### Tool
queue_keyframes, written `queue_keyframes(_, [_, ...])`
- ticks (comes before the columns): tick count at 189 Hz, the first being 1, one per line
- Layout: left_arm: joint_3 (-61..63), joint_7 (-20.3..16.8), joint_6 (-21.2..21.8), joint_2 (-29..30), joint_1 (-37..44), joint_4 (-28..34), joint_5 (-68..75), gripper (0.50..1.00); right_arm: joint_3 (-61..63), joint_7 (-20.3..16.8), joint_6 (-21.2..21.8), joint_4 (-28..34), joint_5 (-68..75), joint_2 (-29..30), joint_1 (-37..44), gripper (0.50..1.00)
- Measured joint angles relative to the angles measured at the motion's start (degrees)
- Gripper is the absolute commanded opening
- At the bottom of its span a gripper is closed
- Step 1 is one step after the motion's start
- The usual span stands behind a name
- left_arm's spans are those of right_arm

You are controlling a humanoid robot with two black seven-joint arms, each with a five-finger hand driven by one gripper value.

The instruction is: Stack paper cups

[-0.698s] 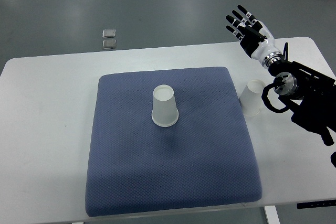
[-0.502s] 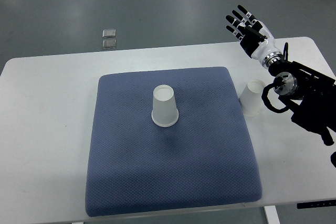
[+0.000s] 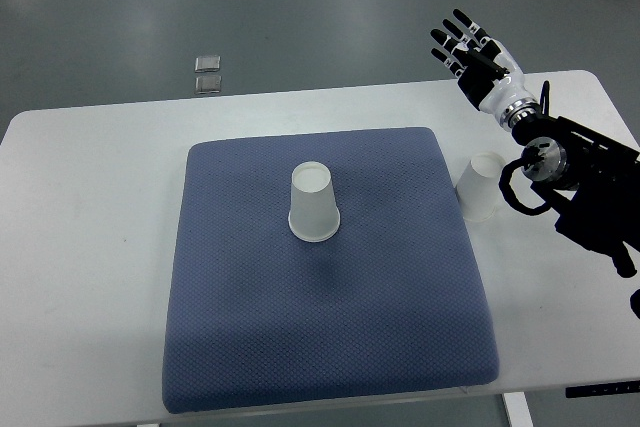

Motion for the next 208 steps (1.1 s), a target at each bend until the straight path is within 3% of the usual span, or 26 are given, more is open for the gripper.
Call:
queue_keyframes(139, [0.0,0.0,0.0,0.0,0.0,-0.03,0.03,1.0,-0.96,-0.21,-0.08,0.16,-1.41,-0.65,2.04,0.913])
queue_keyframes(208, [0.0,0.0,0.0,0.0,-0.01,-0.03,0.03,1.0,-1.5,-0.8,-0.03,3.81,-14.34,-9.88,5.59,0.913])
